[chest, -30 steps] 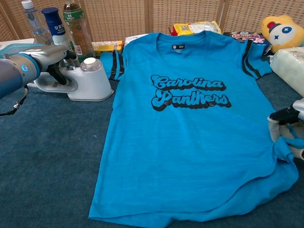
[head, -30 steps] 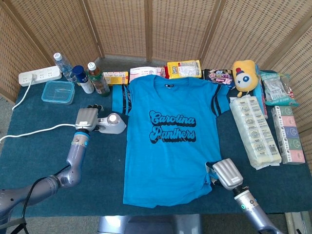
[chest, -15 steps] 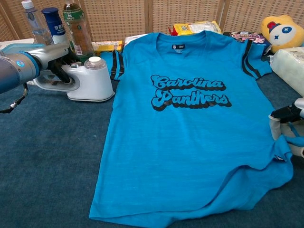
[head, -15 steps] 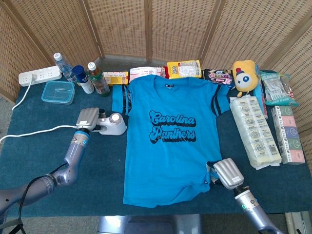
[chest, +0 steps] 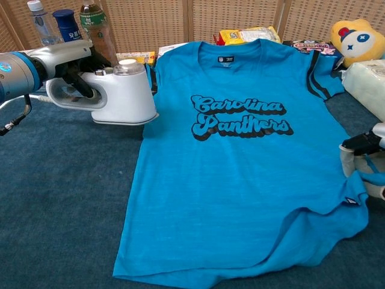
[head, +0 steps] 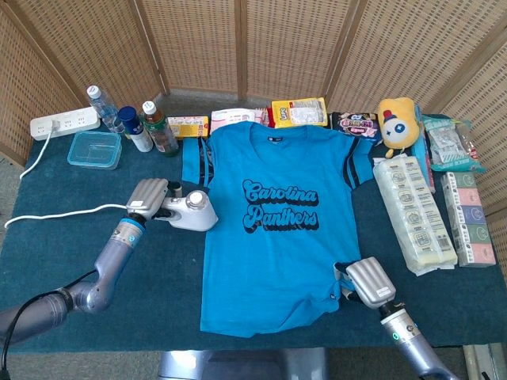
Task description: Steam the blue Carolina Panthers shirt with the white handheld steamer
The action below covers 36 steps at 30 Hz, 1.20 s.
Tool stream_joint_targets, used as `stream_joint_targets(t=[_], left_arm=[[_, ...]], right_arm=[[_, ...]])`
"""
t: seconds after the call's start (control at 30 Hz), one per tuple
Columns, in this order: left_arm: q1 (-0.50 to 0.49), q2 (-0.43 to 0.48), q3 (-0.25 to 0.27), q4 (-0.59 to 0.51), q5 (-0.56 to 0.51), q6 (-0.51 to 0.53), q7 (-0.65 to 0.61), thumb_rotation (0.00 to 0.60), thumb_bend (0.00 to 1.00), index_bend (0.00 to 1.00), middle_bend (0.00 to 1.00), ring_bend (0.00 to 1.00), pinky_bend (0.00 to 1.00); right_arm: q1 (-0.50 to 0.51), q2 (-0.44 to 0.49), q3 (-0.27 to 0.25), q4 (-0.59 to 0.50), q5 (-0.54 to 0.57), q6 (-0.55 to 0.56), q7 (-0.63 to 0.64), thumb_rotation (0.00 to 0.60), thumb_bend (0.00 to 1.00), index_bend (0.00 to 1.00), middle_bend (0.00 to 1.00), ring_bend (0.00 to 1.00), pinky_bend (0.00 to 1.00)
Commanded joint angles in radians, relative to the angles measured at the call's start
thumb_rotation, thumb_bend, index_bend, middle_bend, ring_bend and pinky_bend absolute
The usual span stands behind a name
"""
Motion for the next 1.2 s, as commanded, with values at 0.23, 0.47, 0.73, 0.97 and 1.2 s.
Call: stream_joint_targets(t=[0.23,0.47,0.73,0.97,1.2], left_arm=[[-0.067,-0.109,0.040,0.028,0.022,0.002,0.077,0.600,0.47,0.60,0.72,0.68,0.77],[-0.122,-0.245,0.035,0.137,0.008,0.006,0.112,0.600,0.47,0.60,0.72,0.68,0.77],[-0.182,-0.341,0.024,0.202,-0.001,-0.007,0.158,0.600,0.47,0.60,0.72,0.68,0.77],[-0.217,-0.394,0.033,0.220,-0.004,-0.020,0.206,0.600,0.46,0.60,0.72,0.68,0.77],[-0.236,-0.419,0.050,0.211,0.016,-0.021,0.238,0.600,0.46,0.60,0.72,0.68,0.77]], right_arm=[[0.013,-0.006,0.008,-0.030,0.013,-0.025,-0.006,0.600,0.51,0.72,0.69,0.76,0.89],[0.017,0.000,0.008,-0.053,0.022,-0.038,-0.019,0.600,0.51,0.72,0.69,0.76,0.89],[0.019,0.020,0.004,-0.078,0.026,-0.045,-0.011,0.600,0.51,0.72,0.69,0.76,0.89],[0.017,0.027,0.003,-0.079,0.022,-0.038,0.001,0.600,0.51,0.72,0.69,0.76,0.89],[0.016,0.029,0.004,-0.080,0.019,-0.032,0.006,0.600,0.51,0.72,0.69,0.76,0.89]])
